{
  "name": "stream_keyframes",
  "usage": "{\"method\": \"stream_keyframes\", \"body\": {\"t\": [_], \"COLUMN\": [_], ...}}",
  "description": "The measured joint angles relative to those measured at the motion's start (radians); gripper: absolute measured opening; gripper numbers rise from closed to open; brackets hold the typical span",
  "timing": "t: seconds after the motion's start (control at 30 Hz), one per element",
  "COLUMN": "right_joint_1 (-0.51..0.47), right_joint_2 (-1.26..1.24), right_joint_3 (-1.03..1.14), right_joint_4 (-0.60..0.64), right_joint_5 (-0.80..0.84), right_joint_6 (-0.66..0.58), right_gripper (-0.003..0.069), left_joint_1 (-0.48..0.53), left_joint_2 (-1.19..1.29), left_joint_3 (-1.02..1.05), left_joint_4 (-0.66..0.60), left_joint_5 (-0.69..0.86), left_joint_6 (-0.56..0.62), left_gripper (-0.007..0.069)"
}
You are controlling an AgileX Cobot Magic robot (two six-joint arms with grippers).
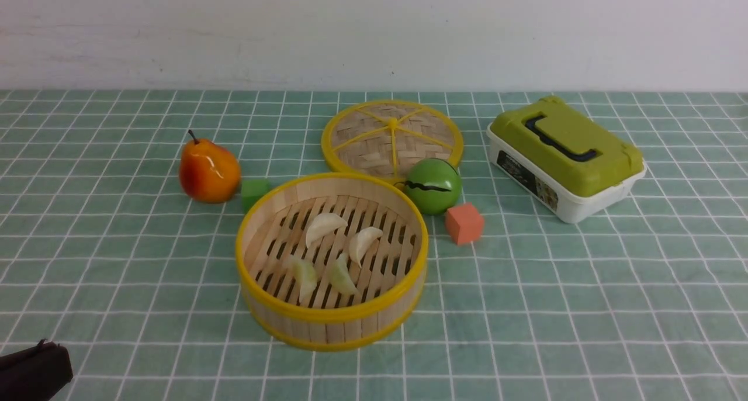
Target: Put the dumplings into the steamer on the table with the blue tablecloth.
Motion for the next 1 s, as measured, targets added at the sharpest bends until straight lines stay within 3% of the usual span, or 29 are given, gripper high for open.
{"method": "stream_keyframes", "body": {"t": [0.2,0.43,0.63,0.73,0.93,1.0], "right_joint_1": [0.0,0.0,-0.044,-0.117,-0.323,-0.378], "right_joint_2": [0.0,-0.018,-0.211,-0.316,-0.339,-0.339], "right_joint_3": [0.059,0.064,0.134,0.183,0.264,0.264], "right_joint_4": [-0.008,-0.012,-0.026,0.081,0.44,0.515], "right_joint_5": [0.026,0.235,0.308,0.314,0.281,0.303], "right_joint_6": [0.017,0.019,0.066,-0.054,-0.442,-0.497], "right_gripper": [-0.0011,-0.0012,-0.0012,-0.0012,-0.0011,-0.0011], "left_joint_1": [0.0,0.0,0.0,0.0,0.0,0.0], "left_joint_2": [0.0,0.0,0.0,0.0,0.0,0.0], "left_joint_3": [0.0,0.0,0.0,0.0,0.0,0.0], "left_joint_4": [0.0,0.0,0.0,0.0,0.0,0.0], "left_joint_5": [0.001,0.0,0.003,0.007,0.01,0.012], "left_joint_6": [0.0,0.0,0.0,0.0,0.0,0.0], "left_gripper": [-0.0014,-0.0014,-0.0014,-0.0014,-0.0014,-0.0014]}}
